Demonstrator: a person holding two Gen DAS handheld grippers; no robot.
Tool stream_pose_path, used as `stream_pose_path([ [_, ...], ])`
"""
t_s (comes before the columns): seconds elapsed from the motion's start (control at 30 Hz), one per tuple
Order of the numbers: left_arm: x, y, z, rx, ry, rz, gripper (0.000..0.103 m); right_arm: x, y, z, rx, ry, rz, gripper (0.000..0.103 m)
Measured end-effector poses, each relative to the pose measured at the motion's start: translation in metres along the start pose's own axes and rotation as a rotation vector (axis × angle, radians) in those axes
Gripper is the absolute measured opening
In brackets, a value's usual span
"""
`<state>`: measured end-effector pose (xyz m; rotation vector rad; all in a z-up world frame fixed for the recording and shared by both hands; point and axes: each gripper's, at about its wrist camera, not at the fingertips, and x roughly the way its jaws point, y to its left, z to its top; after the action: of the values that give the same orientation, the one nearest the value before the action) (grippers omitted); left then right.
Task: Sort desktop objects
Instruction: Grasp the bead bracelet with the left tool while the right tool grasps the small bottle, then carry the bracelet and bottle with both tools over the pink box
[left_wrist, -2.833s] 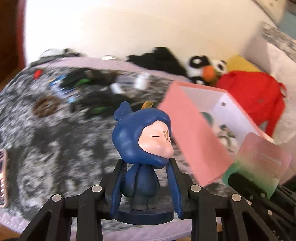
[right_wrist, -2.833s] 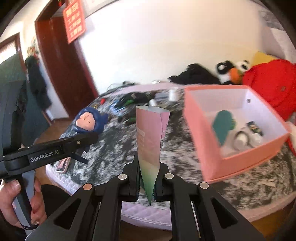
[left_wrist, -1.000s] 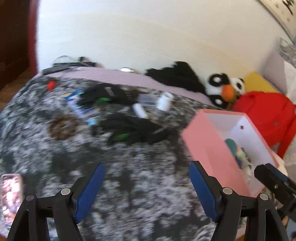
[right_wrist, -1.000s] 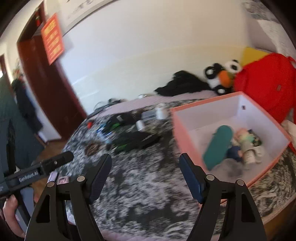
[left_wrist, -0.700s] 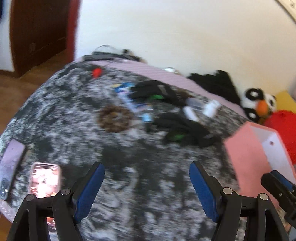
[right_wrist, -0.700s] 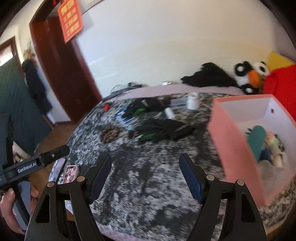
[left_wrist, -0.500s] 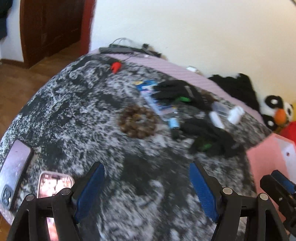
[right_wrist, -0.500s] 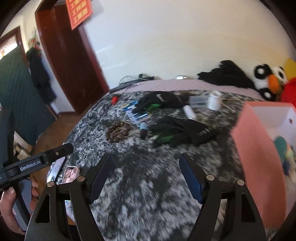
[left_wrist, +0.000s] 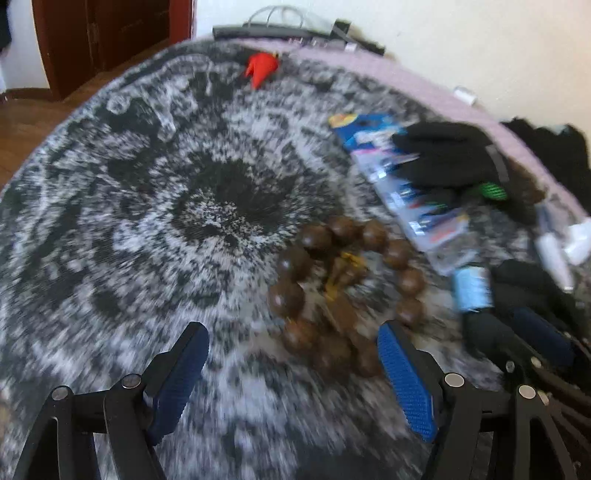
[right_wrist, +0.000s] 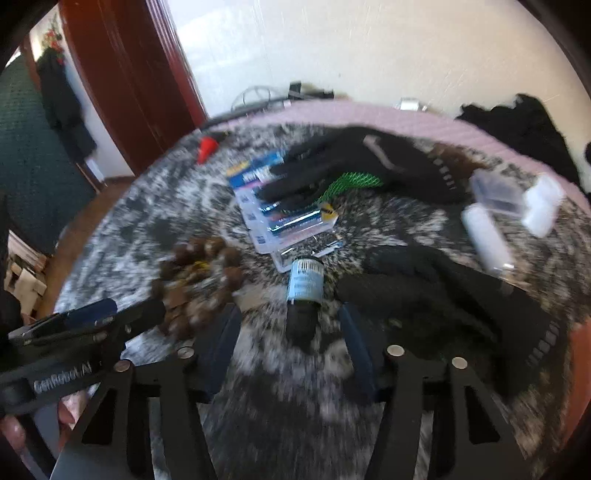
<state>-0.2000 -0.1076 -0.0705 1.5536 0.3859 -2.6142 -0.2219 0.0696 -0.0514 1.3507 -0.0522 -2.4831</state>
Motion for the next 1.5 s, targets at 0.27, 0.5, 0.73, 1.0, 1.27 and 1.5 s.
stream_pose_path([
  [0.27,0.015,-0.018,0.004,0.097,-0.055,0.067,0.025,0.032,0.008,0.001,-0.089,-0.010,-0.067,0.026],
  [0.5,-0.036,-0.010,-0.027,0.036,-0.041,-0.015,0.017,-0.020,0.005,-0.022,-0.038,0.000,0.007,0.026],
  [0.73,-0.118,-0.012,-0.073,0.049,-0.096,-0.048,0.017,-0.116,0.015,-0.068,-0.026,-0.053,0.042,0.026],
  [1.0,-0.201,-0.029,-0.126,0.118,-0.130,-0.105,0.017,-0.227,0.032,-0.126,-0.047,-0.146,0.057,0.026],
  [1.27,-0.260,-0.080,-0.163,0.234,-0.172,-0.168,0.018,-0.317,0.027,-0.170,-0.049,-0.248,0.052,0.026],
  [1.5,-0.295,-0.160,-0.178,0.364,-0.209,-0.246,0.018,-0.378,-0.024,-0.194,0.011,-0.322,0.001,0.026],
])
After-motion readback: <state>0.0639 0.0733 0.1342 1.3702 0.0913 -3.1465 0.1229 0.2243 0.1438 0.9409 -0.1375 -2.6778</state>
